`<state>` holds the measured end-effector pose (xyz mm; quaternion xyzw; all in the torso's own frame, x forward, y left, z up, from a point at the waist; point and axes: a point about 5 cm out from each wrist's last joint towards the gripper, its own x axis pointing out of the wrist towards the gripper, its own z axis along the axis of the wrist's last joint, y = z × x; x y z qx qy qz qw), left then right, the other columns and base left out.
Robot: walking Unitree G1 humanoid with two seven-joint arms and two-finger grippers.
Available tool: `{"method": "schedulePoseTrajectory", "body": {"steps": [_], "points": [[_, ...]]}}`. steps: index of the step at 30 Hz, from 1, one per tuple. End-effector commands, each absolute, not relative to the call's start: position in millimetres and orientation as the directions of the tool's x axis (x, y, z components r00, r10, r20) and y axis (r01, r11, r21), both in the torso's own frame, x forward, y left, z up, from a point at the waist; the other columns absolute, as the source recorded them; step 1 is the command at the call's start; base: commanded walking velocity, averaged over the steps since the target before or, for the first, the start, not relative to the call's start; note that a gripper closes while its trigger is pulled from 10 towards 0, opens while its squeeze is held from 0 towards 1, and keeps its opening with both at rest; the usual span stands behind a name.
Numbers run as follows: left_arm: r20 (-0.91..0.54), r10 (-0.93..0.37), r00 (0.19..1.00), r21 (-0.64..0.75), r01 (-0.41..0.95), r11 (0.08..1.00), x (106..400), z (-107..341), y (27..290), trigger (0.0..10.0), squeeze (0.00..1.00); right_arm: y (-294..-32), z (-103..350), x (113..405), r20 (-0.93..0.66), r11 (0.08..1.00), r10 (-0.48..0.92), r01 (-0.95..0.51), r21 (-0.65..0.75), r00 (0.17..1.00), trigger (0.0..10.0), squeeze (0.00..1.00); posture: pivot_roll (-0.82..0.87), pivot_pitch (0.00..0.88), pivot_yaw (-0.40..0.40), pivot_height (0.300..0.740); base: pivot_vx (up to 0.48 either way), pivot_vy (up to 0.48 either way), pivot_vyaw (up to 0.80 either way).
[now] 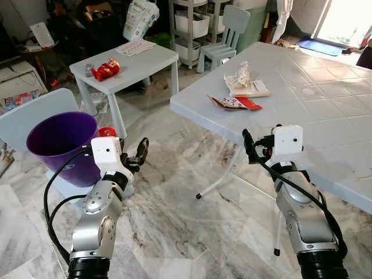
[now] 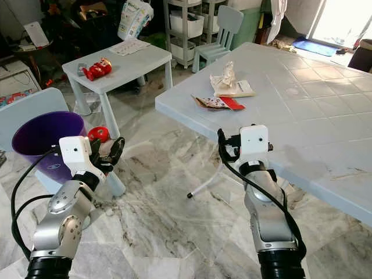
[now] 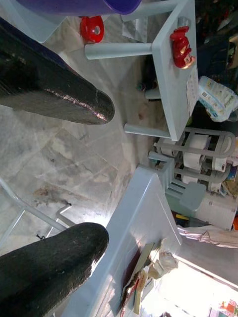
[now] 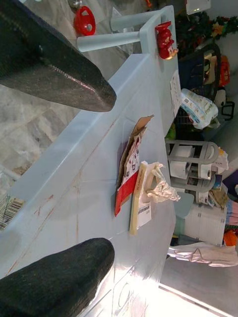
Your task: Picking trash to rubbish bin
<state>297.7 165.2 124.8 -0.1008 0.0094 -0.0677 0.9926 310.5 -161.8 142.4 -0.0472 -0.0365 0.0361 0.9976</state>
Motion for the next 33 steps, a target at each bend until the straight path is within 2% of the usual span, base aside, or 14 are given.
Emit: {"method": "schedulePoseTrajectory", "body": {"steps": [1, 15, 16, 18, 27, 33], "points": [[-0.048, 0.034, 0.998, 0.042, -0.032, 0.999, 302, 127, 208, 10.0, 0.00, -149, 122, 312, -0.050, 0.999, 0.038, -0.037, 0.019, 0.998, 10.0, 0.00, 0.03, 0.000, 0.073, 0.740, 0.000, 0.000, 0.00], [-0.057, 0.039, 0.998, 0.042, -0.037, 0.998, 301, 125, 210, 10.0, 0.00, -151, 122, 312, -0.055, 0.999, 0.036, -0.036, 0.009, 0.998, 10.0, 0.00, 0.03, 0.000, 0.069, 0.740, 0.000, 0.000, 0.00], [-0.038, -0.004, 0.999, 0.022, 0.005, 1.000, 308, 125, 196, 10.0, 0.00, -144, 118, 313, -0.058, 0.993, 0.119, -0.117, 0.032, 0.991, 10.0, 0.00, 0.04, 0.000, 0.028, 0.740, 0.000, 0.000, 0.00], [-0.020, -0.024, 1.000, 0.014, 0.024, 1.000, 312, 127, 190, 10.0, 0.00, -140, 117, 313, -0.058, 0.987, 0.155, -0.152, 0.045, 0.986, 10.0, 0.00, 0.04, 0.000, 0.029, 0.740, 0.000, 0.000, 0.00], [-0.007, -0.019, 1.000, 0.020, 0.019, 1.000, 315, 129, 191, 10.0, 0.00, -138, 119, 316, -0.043, 0.988, 0.154, -0.152, 0.038, 0.987, 10.0, 0.00, 0.04, 0.000, 0.024, 0.740, 0.000, 0.000, 0.00], [0.006, -0.027, 1.000, -0.003, 0.027, 1.000, 317, 130, 189, 10.0, 0.00, -144, 129, 317, 0.032, 0.993, 0.110, -0.108, -0.050, 0.993, 10.0, 0.00, 0.03, 0.000, 0.024, 0.740, 0.000, 0.000, 0.00]]}}
